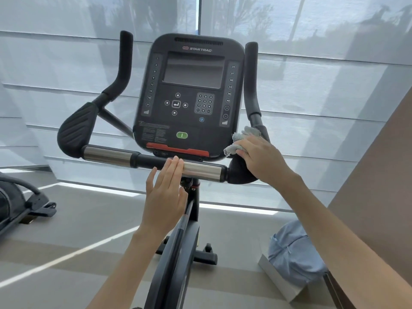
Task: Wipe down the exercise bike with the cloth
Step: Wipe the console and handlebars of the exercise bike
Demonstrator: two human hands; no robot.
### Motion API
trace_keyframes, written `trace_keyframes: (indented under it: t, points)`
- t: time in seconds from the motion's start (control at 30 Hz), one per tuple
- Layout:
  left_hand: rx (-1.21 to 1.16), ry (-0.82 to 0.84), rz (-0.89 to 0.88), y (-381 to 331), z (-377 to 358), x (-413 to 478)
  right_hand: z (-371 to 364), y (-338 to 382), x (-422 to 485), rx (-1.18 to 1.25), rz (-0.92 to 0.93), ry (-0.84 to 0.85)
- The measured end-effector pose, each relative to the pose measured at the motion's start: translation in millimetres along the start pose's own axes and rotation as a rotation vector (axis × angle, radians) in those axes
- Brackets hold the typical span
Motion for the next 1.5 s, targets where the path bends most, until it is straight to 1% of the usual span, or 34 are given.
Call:
trace_keyframes:
  t: [0.13,0.3,0.33,0.5,0.63,0.83,0.97,1.1,1.17,1.23,1.33,1.4,1.5]
  points:
    - [0.004,0.014,-0.001,-2,3,0,2,38,-24,-0.035,-0.051,-0.088]
    - [-0.007,-0.022,0.045,10,12,-10,1,87,-35,-0.074,0.027,-0.196]
    - [-0.004,-0.034,0.063,15,15,-13,-1,95,-33,-0.088,0.048,-0.184]
    - [0.034,-0.079,0.120,37,39,-27,-24,148,-7,-0.120,0.194,-0.013]
    - [0.058,-0.105,0.155,51,57,-37,-41,188,19,-0.237,0.303,0.016]
    - [0.103,-0.100,0.220,66,75,-53,-54,216,45,-0.316,0.347,0.046]
    - [0.124,-0.092,0.226,61,79,-62,-52,212,45,-0.282,0.342,0.025]
    - [0.147,-0.096,0.226,48,84,-71,-46,188,26,-0.268,0.330,0.003]
    - [0.153,-0.095,0.237,40,86,-77,-41,171,13,-0.288,0.323,-0.045]
    - [0.151,-0.091,0.254,30,88,-84,-31,150,0,-0.264,0.320,-0.137]
    - [0.158,-0.083,0.271,11,90,-96,-11,122,-20,-0.173,0.385,-0.305]
    - [0.156,-0.085,0.285,-5,92,-106,3,111,-35,-0.070,0.453,-0.330]
    - [0.151,-0.103,0.319,-32,95,-124,28,100,-66,0.115,0.449,-0.319]
Point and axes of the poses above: each hand's wrist, its own x-axis towards the middle knuckle, its own z-axis out of the back of the hand, y = z × x, the point moved 6 cm from there along x, towards the middle knuckle, and after that the axes turned 11 degrees about -x, right-handed, at the moved point
